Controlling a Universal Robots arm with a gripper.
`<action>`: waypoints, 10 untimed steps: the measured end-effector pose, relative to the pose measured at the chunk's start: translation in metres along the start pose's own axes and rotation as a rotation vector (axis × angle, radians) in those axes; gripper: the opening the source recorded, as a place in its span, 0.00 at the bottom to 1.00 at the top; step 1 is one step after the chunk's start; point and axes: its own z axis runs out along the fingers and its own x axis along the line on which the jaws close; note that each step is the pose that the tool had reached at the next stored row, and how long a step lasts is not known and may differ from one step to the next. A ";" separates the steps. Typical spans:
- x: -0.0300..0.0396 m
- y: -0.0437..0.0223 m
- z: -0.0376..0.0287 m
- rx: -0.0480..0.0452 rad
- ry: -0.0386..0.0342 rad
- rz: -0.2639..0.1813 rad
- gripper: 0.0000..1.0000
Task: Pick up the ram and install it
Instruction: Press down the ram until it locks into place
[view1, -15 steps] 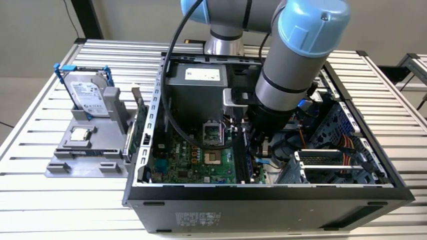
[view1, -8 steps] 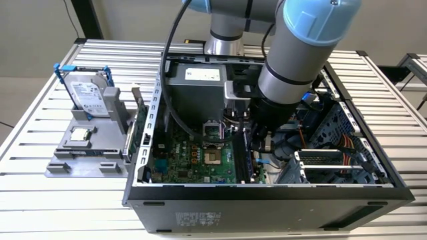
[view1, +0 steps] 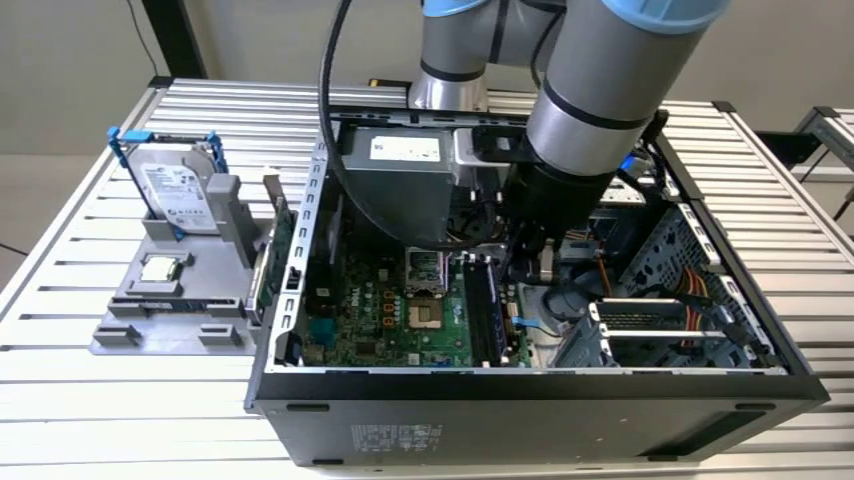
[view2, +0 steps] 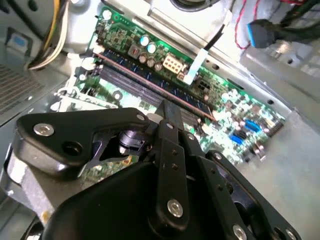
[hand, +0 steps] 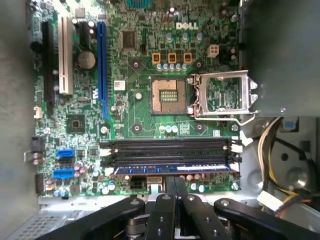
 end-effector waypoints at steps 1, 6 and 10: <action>-0.0001 0.0002 -0.0029 0.0000 -0.0002 0.000 0.00; -0.0006 0.0007 -0.0143 -0.0008 0.0002 0.000 0.00; -0.0010 0.0011 -0.0249 -0.0009 0.0002 0.000 0.00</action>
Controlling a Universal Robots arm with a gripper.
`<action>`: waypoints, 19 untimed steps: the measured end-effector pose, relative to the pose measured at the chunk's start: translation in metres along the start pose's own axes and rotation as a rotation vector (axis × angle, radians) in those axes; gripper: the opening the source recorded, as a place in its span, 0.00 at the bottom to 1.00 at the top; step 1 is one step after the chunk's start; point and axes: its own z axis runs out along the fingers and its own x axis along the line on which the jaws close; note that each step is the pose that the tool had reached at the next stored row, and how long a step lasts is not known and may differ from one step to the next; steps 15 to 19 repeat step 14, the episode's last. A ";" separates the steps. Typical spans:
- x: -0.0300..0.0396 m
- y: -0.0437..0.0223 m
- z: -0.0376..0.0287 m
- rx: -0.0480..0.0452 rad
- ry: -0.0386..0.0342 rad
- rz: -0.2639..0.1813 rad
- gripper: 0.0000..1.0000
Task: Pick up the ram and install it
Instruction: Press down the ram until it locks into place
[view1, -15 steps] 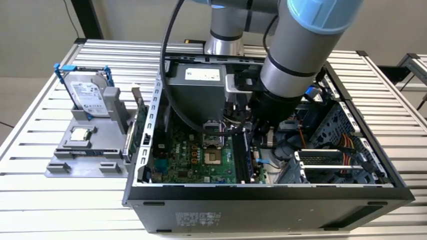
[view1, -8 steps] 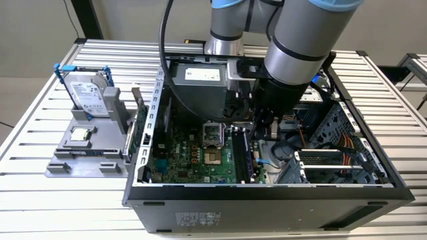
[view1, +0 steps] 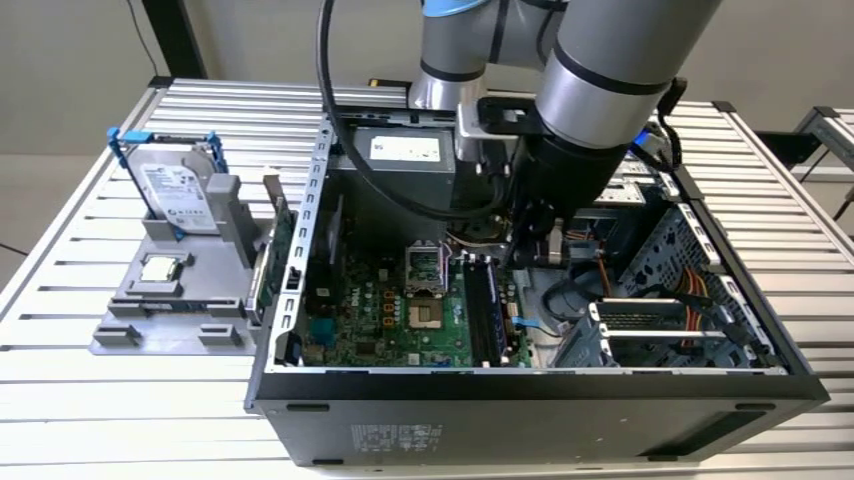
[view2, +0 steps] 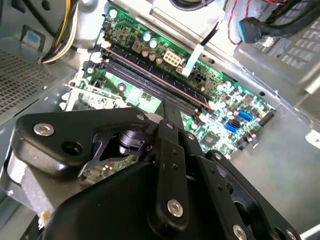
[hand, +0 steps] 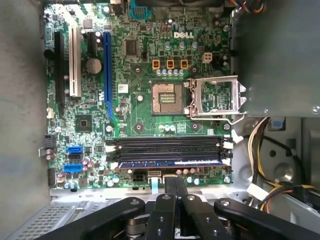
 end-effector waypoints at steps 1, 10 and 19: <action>-0.0001 0.0001 -0.0035 0.0000 0.0003 0.000 0.00; -0.0006 0.0006 -0.0134 -0.0001 0.0006 0.000 0.00; -0.0006 0.0006 -0.0139 -0.0002 0.0009 0.000 0.00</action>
